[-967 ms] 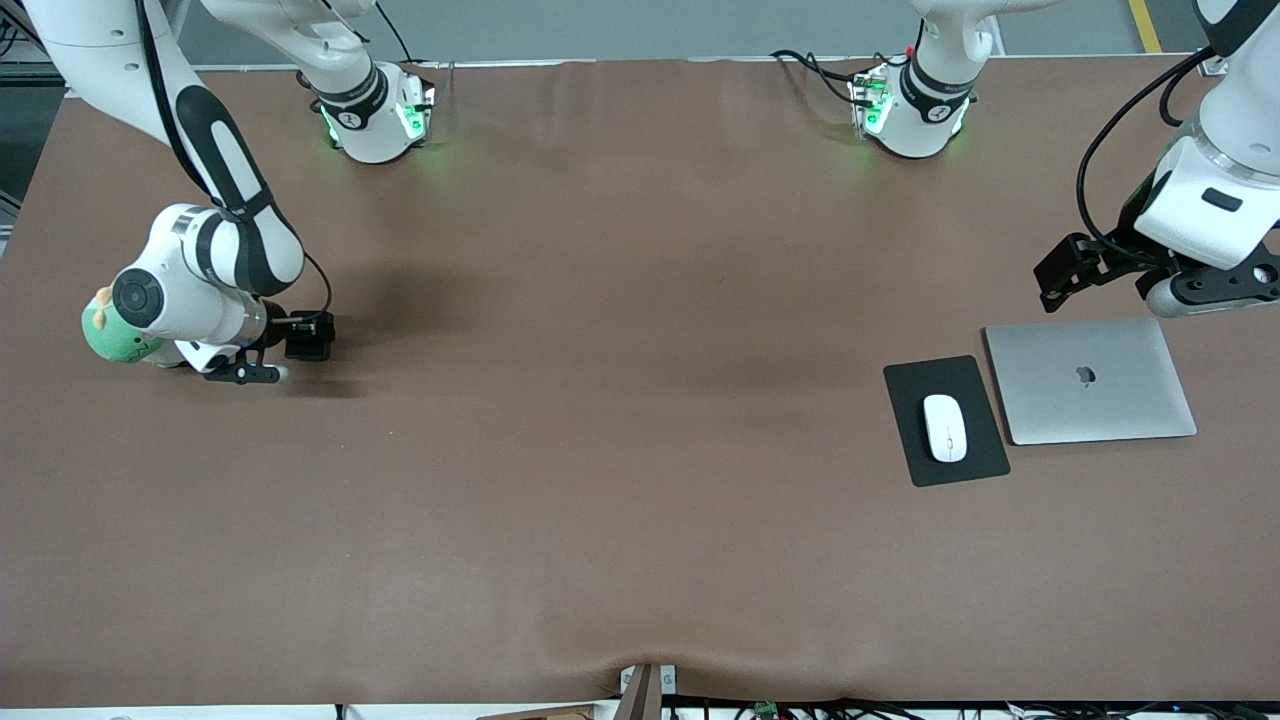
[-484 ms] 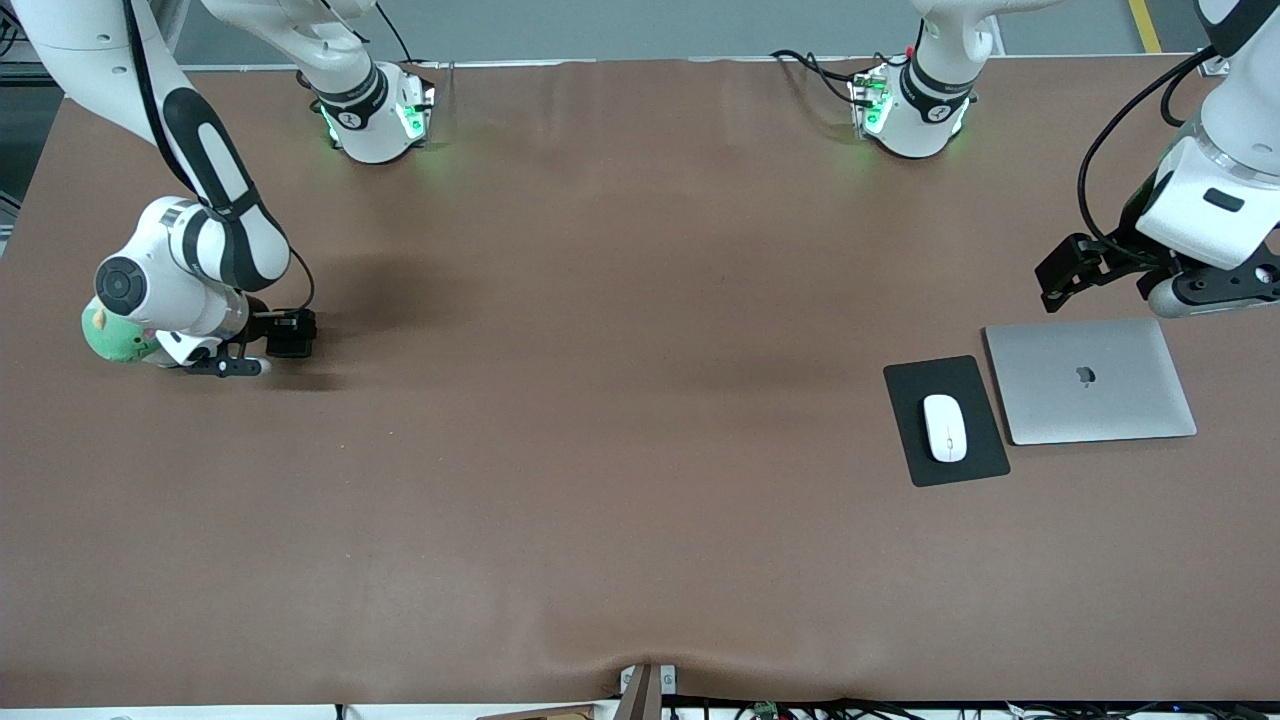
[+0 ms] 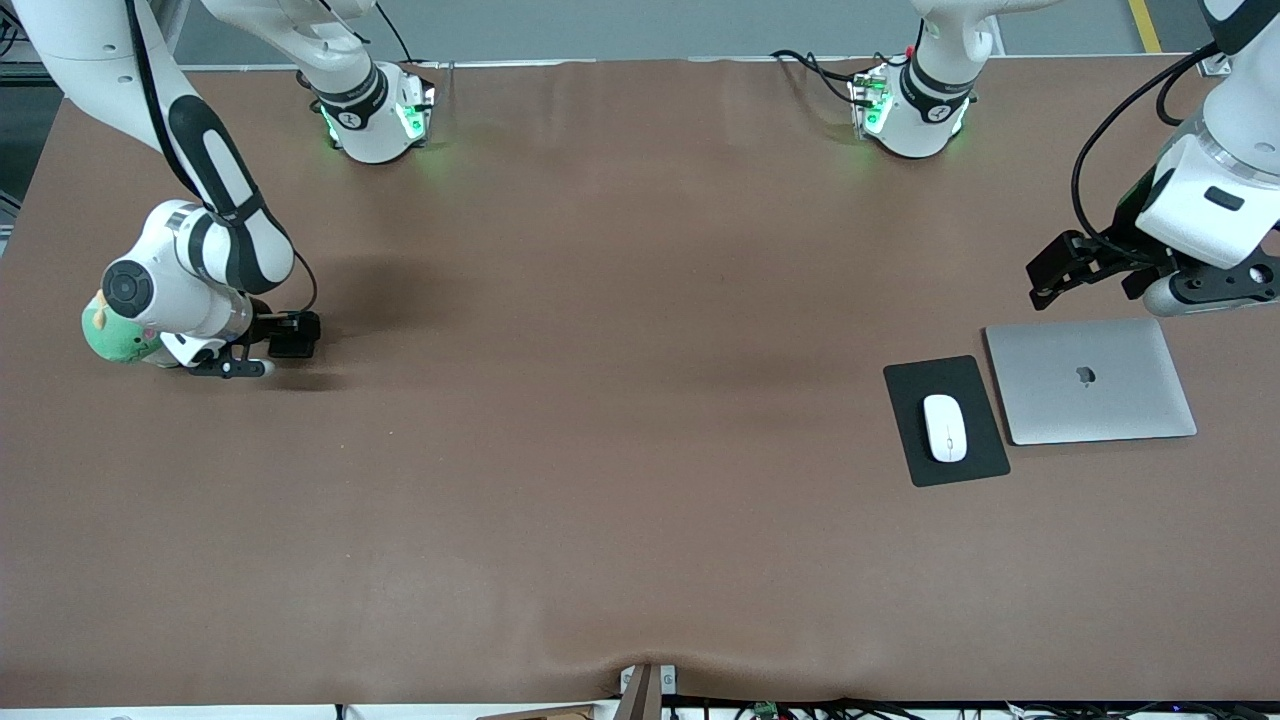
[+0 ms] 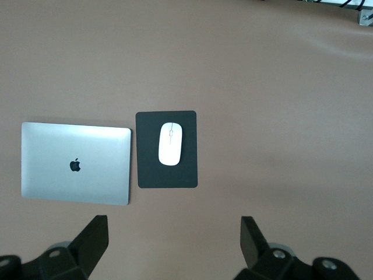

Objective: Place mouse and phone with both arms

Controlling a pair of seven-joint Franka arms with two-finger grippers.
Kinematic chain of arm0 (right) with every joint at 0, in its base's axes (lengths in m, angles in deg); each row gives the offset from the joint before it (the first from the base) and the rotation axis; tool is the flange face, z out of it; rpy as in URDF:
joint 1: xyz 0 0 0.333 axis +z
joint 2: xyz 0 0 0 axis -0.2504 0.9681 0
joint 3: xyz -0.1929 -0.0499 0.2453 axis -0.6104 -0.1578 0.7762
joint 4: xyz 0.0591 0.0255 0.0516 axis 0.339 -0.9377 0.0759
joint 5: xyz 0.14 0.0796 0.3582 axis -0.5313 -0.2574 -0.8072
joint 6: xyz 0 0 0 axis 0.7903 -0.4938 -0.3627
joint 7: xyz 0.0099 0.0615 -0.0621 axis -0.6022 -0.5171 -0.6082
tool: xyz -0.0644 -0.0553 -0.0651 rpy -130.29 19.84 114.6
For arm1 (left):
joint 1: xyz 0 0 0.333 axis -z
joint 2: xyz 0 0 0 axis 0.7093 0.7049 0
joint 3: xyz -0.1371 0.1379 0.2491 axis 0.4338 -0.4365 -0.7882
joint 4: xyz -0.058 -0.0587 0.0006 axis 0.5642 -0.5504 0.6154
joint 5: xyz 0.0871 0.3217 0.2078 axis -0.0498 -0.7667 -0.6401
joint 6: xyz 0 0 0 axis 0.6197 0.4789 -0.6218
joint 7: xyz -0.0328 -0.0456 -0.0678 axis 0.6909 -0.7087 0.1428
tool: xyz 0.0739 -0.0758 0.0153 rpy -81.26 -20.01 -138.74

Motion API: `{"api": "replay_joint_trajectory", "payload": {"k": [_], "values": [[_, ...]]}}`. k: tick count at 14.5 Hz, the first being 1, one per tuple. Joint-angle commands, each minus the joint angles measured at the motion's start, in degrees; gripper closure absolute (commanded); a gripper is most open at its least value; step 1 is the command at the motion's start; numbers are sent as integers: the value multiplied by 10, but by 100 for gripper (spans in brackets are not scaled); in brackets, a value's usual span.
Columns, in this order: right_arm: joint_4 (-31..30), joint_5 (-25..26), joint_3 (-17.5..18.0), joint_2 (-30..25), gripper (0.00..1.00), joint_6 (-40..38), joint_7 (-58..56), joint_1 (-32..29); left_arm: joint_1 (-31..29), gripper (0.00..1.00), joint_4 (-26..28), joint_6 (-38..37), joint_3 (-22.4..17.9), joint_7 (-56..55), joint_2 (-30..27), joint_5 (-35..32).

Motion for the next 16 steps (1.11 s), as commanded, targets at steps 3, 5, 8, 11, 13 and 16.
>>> {"api": "replay_joint_trajectory", "payload": {"k": [3,5,8,11,13,16], "values": [[59,11,3,-5,0,-11,-1,-8,-7,0,0,-27,0,8,-5,13],[96,10,2,-7,0,-39,-2,-8,-7,0,-2,-27,0,8,-7,12],[198,11,1,-7,0,-177,-10,-16,-7,0,-2,-27,0,9,-9,6],[317,10,0,-4,0,-348,-20,-20,-6,0,-2,-26,-1,22,-11,5],[359,10,-7,-4,0,-400,-21,-19,36,0,2,-25,-38,31,-18,4],[417,7,-7,-4,0,-461,-20,-21,77,0,19,-26,-97,61,-36,7]]}}
